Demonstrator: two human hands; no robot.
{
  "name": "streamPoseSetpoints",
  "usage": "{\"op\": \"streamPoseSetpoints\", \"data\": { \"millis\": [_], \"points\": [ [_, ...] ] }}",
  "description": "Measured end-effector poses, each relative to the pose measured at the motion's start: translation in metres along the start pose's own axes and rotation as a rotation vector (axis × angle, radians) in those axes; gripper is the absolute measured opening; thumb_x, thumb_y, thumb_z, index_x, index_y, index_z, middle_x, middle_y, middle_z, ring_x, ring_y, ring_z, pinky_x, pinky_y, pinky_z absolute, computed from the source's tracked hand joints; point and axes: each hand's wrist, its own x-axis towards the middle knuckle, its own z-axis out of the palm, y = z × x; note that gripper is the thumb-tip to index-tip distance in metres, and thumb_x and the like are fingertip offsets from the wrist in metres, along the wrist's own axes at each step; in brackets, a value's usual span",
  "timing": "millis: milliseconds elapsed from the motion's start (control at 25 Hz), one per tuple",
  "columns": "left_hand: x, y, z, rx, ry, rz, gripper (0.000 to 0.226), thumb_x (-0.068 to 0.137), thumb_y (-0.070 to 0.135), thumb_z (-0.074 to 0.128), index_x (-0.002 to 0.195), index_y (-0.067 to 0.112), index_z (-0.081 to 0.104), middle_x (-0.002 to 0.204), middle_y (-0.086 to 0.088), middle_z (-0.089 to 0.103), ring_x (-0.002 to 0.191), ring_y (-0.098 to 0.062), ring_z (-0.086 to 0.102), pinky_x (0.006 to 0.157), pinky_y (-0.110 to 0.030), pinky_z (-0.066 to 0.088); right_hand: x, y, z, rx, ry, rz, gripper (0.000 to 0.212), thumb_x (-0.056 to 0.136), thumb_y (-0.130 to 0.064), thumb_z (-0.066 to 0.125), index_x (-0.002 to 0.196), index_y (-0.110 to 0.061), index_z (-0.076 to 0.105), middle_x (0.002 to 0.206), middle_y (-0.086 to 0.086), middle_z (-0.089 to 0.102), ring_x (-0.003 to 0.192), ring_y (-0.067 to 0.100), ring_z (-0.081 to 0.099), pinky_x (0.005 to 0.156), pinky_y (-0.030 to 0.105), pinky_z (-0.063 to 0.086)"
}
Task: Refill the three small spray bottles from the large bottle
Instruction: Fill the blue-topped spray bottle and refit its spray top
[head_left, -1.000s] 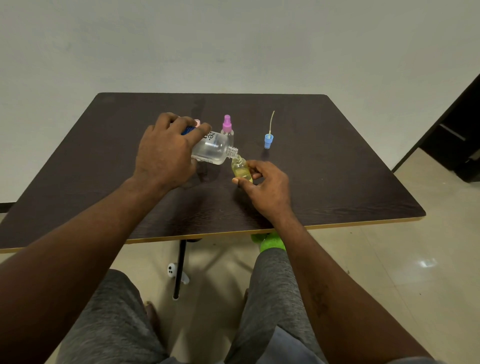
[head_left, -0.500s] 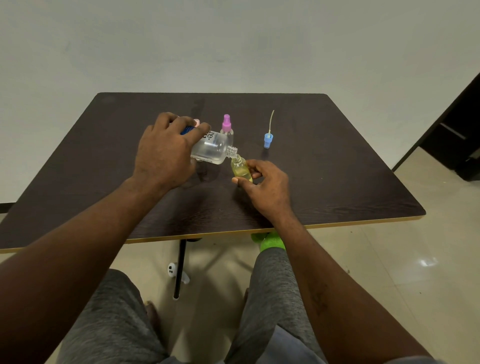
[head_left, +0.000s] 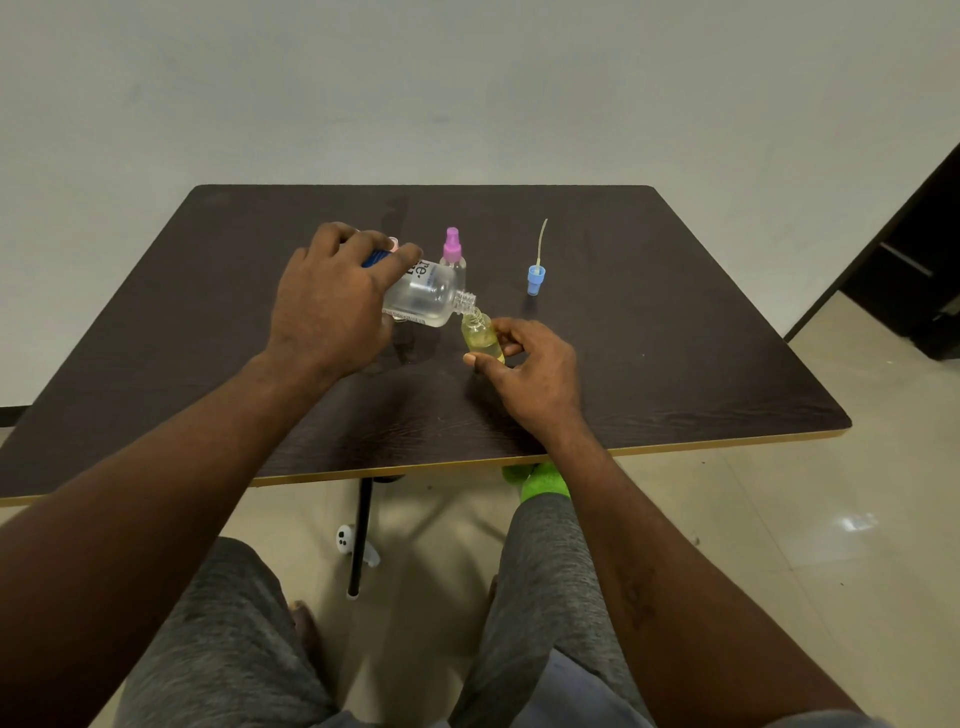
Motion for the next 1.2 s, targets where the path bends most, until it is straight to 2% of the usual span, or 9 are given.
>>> {"op": "streamPoseSetpoints", "data": {
  "millis": [240,440,880,1200],
  "points": [
    [-0.0004,0.0004,-0.0004,-0.004,-0.012,-0.002,0.072,0.081,0.016,0.079,0.148,0.023,0.055,0.14,-0.013,0.06,0.128,-0.041,0.046,0.088,-0.055,0.051,-0.0001,0.0005,0.0005,-0.004,-0.006,-0.001,0.043,0.078,-0.046,0.087,0.117,-0.032,0.074,0.099,-0.016,0.069,0.087,-0.001,0.062,0.075,0.015,0.05],
    [-0.0025,-0.0008,0.0007,-0.006,-0.016,-0.007,0.072,0.082,0.017,0.079,0.149,0.023,0.054,0.141,-0.013,0.06,0.128,-0.041,0.046,0.089,-0.055,0.051,-0.0005,0.0005,0.0007,-0.008,-0.003,-0.004,0.043,0.078,-0.046,0.087,0.116,-0.031,0.074,0.098,-0.016,0.068,0.086,-0.001,0.061,0.075,0.015,0.049],
    [-0.0018,-0.0005,0.0012,-0.009,-0.007,-0.01,0.071,0.081,0.016,0.078,0.148,0.023,0.055,0.14,-0.011,0.061,0.127,-0.041,0.046,0.087,-0.054,0.051,-0.0006,-0.0015,-0.001,0.002,-0.009,0.002,0.043,0.079,-0.044,0.087,0.117,-0.031,0.074,0.099,-0.014,0.07,0.087,0.003,0.063,0.08,0.03,0.058],
    [-0.001,-0.0008,0.0018,-0.001,-0.014,-0.004,0.073,0.081,0.017,0.079,0.149,0.023,0.054,0.141,-0.012,0.06,0.128,-0.041,0.046,0.088,-0.055,0.052,-0.0009,-0.0017,-0.0007,-0.006,-0.009,0.002,0.043,0.079,-0.046,0.086,0.117,-0.031,0.074,0.099,-0.014,0.07,0.087,0.003,0.063,0.079,0.033,0.059]
  ]
}}
